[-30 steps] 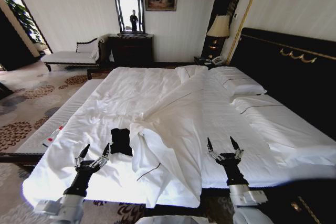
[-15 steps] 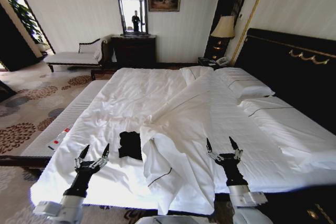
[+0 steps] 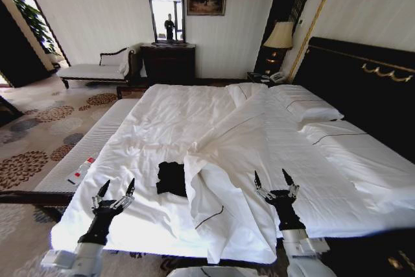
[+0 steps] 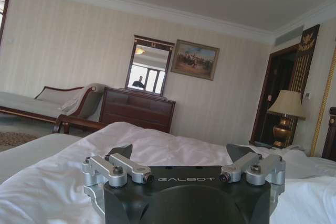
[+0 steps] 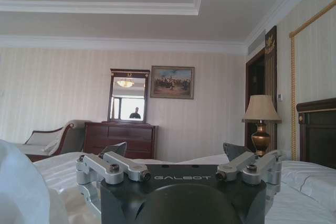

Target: Fold the clothes on the bed.

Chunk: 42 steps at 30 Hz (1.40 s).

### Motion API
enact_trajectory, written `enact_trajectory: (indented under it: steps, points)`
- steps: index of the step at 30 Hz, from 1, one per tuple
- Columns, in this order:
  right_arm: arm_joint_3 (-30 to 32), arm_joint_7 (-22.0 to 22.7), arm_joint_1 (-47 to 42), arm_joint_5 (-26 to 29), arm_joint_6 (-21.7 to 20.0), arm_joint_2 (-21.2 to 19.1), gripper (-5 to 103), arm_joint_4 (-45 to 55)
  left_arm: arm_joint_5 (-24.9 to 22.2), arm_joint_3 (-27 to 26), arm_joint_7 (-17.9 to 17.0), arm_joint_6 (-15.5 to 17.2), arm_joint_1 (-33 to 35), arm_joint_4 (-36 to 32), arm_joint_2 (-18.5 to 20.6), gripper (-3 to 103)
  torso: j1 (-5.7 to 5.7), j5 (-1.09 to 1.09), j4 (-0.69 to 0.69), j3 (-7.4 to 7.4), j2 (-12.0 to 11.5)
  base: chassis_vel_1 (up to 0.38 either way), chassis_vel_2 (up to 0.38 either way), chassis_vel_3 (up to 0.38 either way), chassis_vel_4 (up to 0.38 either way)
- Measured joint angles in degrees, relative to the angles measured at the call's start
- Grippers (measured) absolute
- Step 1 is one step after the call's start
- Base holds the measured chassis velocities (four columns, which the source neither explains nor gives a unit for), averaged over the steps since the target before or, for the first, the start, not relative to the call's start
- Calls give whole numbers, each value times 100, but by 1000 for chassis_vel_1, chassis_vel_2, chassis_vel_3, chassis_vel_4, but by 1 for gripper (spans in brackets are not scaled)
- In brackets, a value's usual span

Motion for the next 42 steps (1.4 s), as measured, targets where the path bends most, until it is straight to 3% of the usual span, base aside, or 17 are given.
enact_trajectory:
  steps: [6,8,9,12,15,17,18,23,29,33,42]
  points:
    - [-283,-267,237,558,88,-173,100,-73,-5,-61,1,-69,0,138,8,100,1,-2,0,0,0,0,0,0,0]
    - [-572,-483,390,1432,-120,-409,100,-126,-5,-96,2,-94,23,190,19,100,0,-4,0,0,0,0,0,0,0]
    - [-572,-483,390,1432,-120,-409,100,-126,-5,-96,2,-94,23,190,19,100,0,-4,0,0,0,0,0,0,0]
    - [-899,-844,623,2397,-540,-801,100,-308,-3,-167,5,-107,57,217,19,100,-1,-1,1,0,0,0,0,0,0]
    - [-929,-1070,836,2549,-757,-1064,100,-462,-4,-236,4,-108,73,243,23,100,0,-1,-1,0,0,0,0,0,0]
    - [-947,-1376,1229,2615,-953,-1533,100,-692,-13,-329,5,-109,82,293,35,100,0,-1,1,0,0,0,0,0,0]
    - [-947,-1376,1229,2615,-953,-1533,100,-692,-13,-329,5,-109,82,293,35,100,0,-1,1,0,0,0,0,0,0]
    - [-1253,-1766,2060,2676,-1290,-2412,100,-1070,-35,-473,-7,-95,75,419,34,100,0,-1,0,1,0,0,0,0,0]
    - [-1592,-1728,2635,2451,-1542,-2792,100,-1316,-27,-501,-19,-81,59,489,-16,100,0,-1,1,1,-1,0,0,0,0]
    - [-1993,-1244,2945,2289,-1788,-3100,100,-1221,38,-475,-33,-76,27,571,-90,100,0,-2,0,1,0,0,0,0,0]
    - [-2837,-339,3794,1949,-2441,-3293,100,-1217,200,-397,-36,-76,66,541,-225,100,0,-2,1,1,0,0,0,0,0]
